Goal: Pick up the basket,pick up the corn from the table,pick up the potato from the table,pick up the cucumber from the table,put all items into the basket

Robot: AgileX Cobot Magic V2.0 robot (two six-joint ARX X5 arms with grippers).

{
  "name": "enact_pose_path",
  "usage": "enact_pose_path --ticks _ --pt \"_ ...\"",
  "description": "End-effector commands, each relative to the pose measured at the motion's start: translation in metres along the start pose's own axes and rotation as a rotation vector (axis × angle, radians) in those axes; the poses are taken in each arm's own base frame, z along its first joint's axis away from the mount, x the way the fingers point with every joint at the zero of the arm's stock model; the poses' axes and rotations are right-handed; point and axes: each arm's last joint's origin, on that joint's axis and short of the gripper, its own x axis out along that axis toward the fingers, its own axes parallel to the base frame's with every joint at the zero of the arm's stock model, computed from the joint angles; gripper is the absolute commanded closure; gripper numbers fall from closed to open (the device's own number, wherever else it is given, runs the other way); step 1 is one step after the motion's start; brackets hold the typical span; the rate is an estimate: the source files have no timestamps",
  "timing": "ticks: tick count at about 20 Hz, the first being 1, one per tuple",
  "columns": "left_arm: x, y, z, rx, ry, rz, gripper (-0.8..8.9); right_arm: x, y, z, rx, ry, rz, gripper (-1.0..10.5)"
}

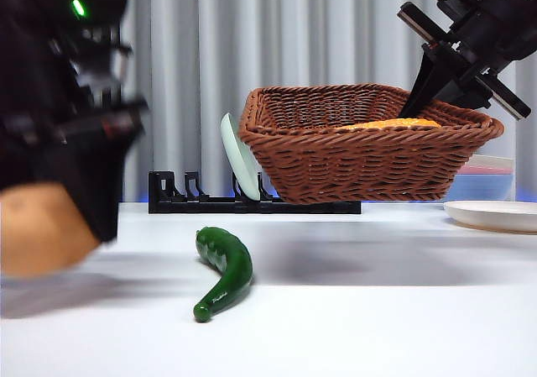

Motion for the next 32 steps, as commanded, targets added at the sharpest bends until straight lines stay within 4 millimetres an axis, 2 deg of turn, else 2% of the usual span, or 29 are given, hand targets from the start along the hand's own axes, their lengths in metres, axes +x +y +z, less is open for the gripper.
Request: enact_pose_path --ticks 1,3,5,7,9,11,14,17,18,19,20,21,26,27,29,32 --pt "-0.042 -0.008 -0.011 0.026 -0.125 -0.145 8.21 0.0 0.0 0.001 -0.008 -0.009 0.014 9.6" --pt "-0.086 -0.016 -0.013 0.015 -0.335 -0.261 8.21 0.0 0.001 0.0 -0.009 -0.007 0.016 9.6" --pt "-0.123 -0.026 -0.001 0.033 -0.571 -0.353 8.21 0.002 0.005 -0.001 -0.017 0.002 0.026 9.6" --pt "-0.142 -0.034 0.021 0.048 -0.708 -0.397 8.21 0.005 0.011 -0.003 -0.023 0.014 0.038 9.6" --pt "-0.139 -0.043 0.046 0.054 -0.718 -0.397 8.21 0.009 0.019 -0.007 -0.034 0.031 0.055 9.6" --pt "-0.119 -0.052 0.074 0.054 -0.666 -0.379 8.21 0.013 0.026 -0.009 -0.039 0.045 0.069 9.6" --pt "-0.072 -0.066 0.109 0.051 -0.558 -0.344 8.21 0.017 0.035 -0.013 -0.054 0.065 0.089 9.6" --pt "-0.036 -0.071 0.123 0.039 -0.458 -0.316 8.07 0.018 0.038 -0.015 -0.058 0.071 0.095 9.6" --pt "-0.029 -0.071 0.124 0.038 -0.44 -0.309 7.35 0.018 0.039 -0.015 -0.058 0.073 0.096 9.6" --pt "-0.027 -0.072 0.123 0.04 -0.43 -0.305 5.68 0.018 0.039 -0.015 -0.058 0.074 0.095 9.6" --pt "-0.027 -0.074 0.123 0.052 -0.431 -0.306 3.26 0.018 0.038 -0.015 -0.056 0.077 0.094 9.6" --pt "-0.027 -0.076 0.123 0.06 -0.439 -0.311 2.43 0.018 0.038 -0.016 -0.055 0.079 0.092 9.6" --pt "-0.031 -0.083 0.122 0.083 -0.439 -0.334 2.47 0.018 0.037 -0.015 -0.055 0.068 0.063 9.6" --pt "-0.036 -0.085 0.121 0.089 -0.434 -0.34 2.47 0.018 0.036 -0.015 -0.055 0.059 0.041 9.6" --pt "-0.058 -0.086 0.118 0.111 -0.446 -0.364 2.47 0.016 0.032 -0.013 -0.05 0.046 0.028 9.6" --pt "-0.112 -0.087 0.098 0.167 -0.487 -0.384 2.47 0.011 0.022 -0.005 -0.036 -0.001 0.011 9.6"
